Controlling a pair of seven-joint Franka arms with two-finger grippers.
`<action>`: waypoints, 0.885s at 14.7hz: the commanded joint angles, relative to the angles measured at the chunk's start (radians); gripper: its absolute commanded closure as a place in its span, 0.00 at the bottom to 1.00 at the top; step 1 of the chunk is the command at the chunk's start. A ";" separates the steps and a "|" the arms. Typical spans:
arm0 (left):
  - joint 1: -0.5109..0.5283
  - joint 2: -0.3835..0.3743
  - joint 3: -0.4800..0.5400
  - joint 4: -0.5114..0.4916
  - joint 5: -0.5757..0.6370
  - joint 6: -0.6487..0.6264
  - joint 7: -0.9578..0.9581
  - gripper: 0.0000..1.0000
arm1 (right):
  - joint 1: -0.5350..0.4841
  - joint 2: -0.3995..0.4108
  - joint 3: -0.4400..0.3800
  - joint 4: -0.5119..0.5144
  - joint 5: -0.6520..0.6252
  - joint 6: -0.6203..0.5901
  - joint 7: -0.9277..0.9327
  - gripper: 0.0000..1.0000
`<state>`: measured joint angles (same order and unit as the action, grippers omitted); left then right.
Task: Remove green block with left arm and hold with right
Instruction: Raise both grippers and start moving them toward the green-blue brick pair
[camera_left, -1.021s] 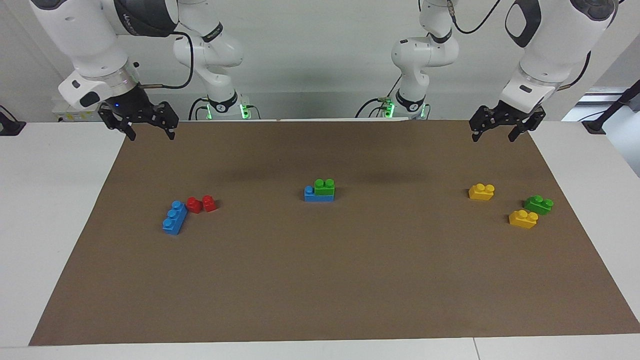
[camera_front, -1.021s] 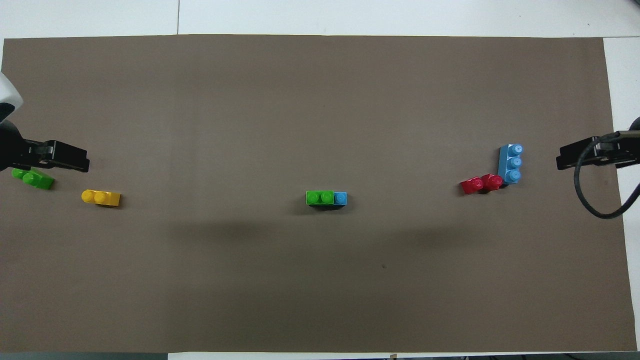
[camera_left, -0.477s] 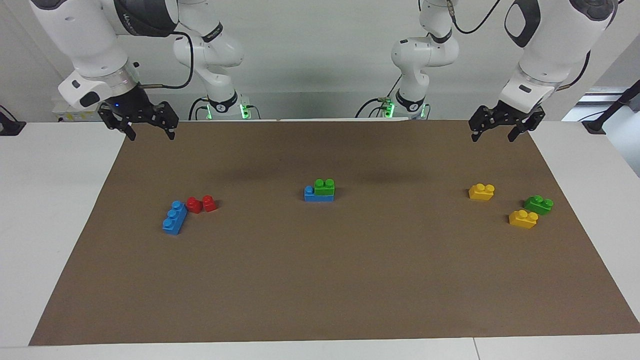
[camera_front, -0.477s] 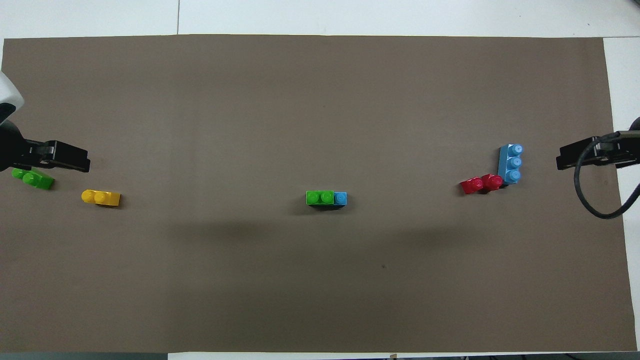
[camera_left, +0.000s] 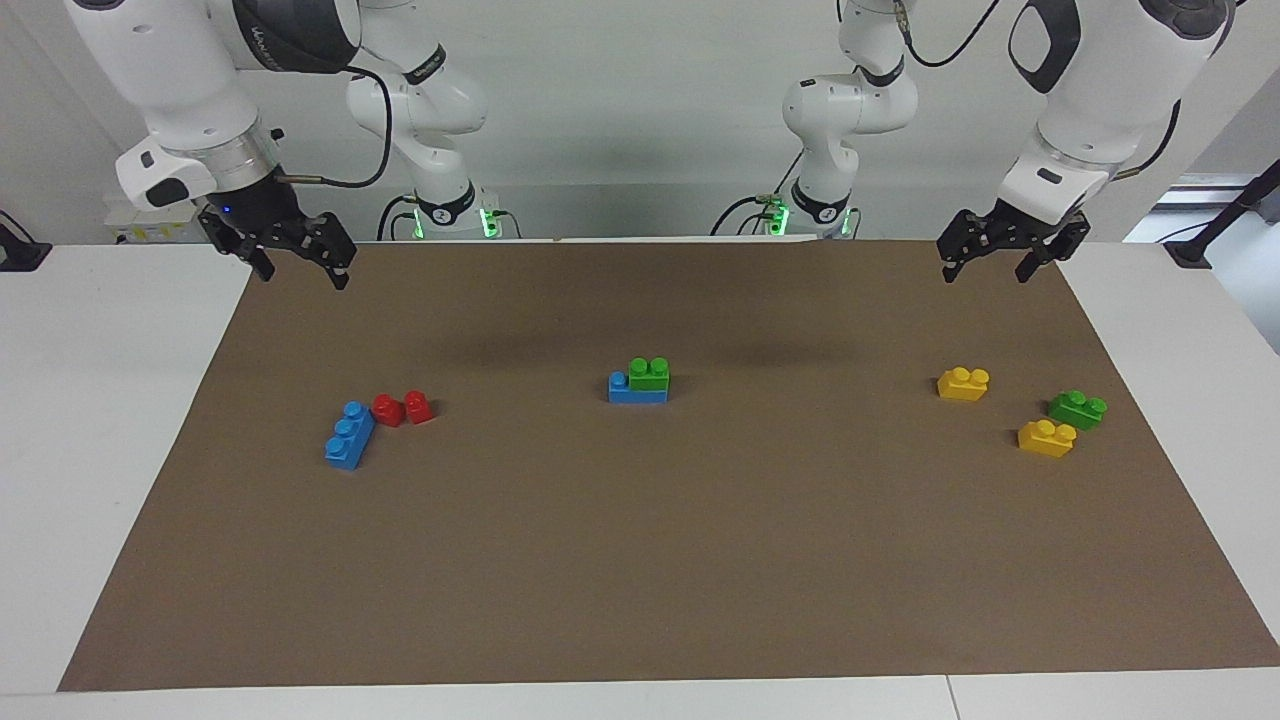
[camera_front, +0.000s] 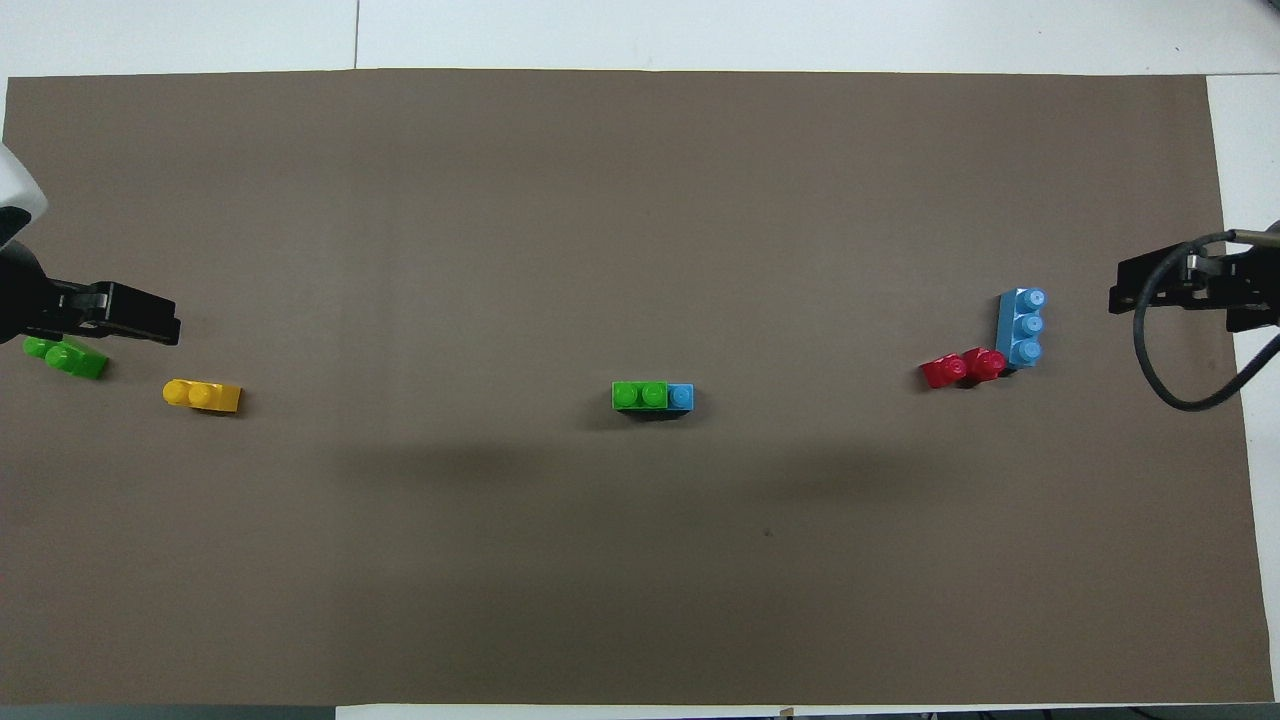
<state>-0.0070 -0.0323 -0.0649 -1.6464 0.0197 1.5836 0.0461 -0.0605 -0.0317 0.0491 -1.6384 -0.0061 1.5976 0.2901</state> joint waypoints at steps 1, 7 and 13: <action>-0.001 -0.023 -0.006 -0.016 0.006 -0.016 0.011 0.00 | 0.010 -0.007 0.011 -0.024 0.012 0.024 0.298 0.00; -0.040 -0.038 -0.009 -0.049 0.005 -0.022 -0.075 0.00 | 0.047 -0.011 0.015 -0.101 0.172 0.068 0.746 0.00; -0.120 -0.063 -0.009 -0.093 -0.035 -0.014 -0.288 0.00 | 0.100 0.006 0.015 -0.199 0.326 0.174 1.047 0.00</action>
<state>-0.1024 -0.0580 -0.0831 -1.6969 0.0053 1.5697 -0.1785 0.0373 -0.0227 0.0646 -1.7813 0.2639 1.7166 1.2541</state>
